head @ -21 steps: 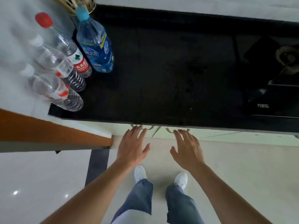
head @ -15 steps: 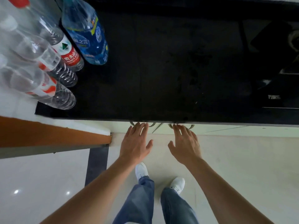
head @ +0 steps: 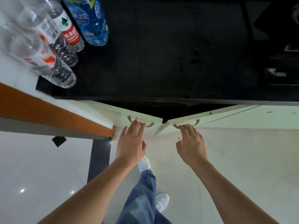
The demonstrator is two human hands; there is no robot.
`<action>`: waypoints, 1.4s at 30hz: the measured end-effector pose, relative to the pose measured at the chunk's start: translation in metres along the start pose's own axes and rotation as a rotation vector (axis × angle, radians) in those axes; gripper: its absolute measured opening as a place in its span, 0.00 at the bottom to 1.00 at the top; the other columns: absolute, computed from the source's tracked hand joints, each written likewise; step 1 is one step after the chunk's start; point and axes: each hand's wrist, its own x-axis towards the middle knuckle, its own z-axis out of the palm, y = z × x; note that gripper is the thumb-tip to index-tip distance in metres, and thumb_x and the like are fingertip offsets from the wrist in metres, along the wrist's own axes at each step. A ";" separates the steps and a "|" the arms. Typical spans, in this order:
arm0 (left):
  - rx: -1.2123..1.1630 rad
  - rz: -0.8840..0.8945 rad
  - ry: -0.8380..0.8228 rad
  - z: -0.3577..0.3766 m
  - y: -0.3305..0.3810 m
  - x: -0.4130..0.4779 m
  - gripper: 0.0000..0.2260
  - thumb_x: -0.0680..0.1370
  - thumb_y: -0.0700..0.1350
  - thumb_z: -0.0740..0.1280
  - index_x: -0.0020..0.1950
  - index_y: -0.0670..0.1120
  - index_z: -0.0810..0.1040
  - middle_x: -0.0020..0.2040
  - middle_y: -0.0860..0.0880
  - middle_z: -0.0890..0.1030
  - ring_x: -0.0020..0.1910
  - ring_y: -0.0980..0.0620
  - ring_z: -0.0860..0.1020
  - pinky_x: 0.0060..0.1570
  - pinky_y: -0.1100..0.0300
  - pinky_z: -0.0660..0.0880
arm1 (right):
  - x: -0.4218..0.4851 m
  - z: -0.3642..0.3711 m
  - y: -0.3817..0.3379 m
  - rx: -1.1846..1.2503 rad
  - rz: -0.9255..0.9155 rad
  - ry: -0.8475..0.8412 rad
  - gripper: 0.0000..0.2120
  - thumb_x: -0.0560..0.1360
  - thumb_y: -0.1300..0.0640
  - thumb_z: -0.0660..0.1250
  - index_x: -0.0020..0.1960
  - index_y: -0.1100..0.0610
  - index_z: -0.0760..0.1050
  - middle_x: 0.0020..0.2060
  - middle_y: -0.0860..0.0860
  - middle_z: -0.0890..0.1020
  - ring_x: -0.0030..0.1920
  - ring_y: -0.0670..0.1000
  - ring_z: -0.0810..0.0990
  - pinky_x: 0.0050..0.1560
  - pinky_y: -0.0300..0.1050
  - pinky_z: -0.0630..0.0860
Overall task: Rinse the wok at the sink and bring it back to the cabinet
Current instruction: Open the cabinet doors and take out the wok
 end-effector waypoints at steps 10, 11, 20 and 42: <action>0.021 -0.028 -0.014 0.022 -0.020 -0.092 0.33 0.75 0.56 0.69 0.76 0.49 0.62 0.77 0.49 0.64 0.77 0.48 0.61 0.74 0.49 0.58 | -0.095 0.010 0.056 -0.024 0.011 -0.071 0.25 0.71 0.63 0.67 0.68 0.56 0.71 0.71 0.52 0.72 0.75 0.53 0.67 0.76 0.50 0.64; 0.020 -0.039 -0.009 0.022 -0.023 -0.107 0.33 0.75 0.56 0.69 0.76 0.49 0.61 0.78 0.49 0.63 0.78 0.49 0.60 0.74 0.50 0.57 | -0.106 0.010 0.066 -0.026 0.004 -0.078 0.26 0.70 0.64 0.66 0.68 0.56 0.71 0.72 0.52 0.71 0.75 0.53 0.66 0.76 0.50 0.64; -0.021 -0.186 -0.133 0.021 -0.071 -0.194 0.40 0.75 0.65 0.61 0.80 0.53 0.45 0.81 0.54 0.45 0.78 0.53 0.44 0.75 0.47 0.48 | -0.193 -0.006 0.160 0.025 0.054 -0.143 0.42 0.67 0.70 0.65 0.78 0.59 0.57 0.79 0.54 0.60 0.78 0.56 0.62 0.76 0.50 0.61; 0.255 -0.210 -0.360 0.019 0.010 -0.128 0.38 0.78 0.61 0.56 0.80 0.48 0.41 0.81 0.44 0.41 0.80 0.44 0.41 0.75 0.41 0.45 | -0.152 0.012 0.119 -0.393 0.078 -0.157 0.39 0.76 0.41 0.63 0.80 0.54 0.54 0.79 0.57 0.60 0.80 0.59 0.56 0.78 0.58 0.56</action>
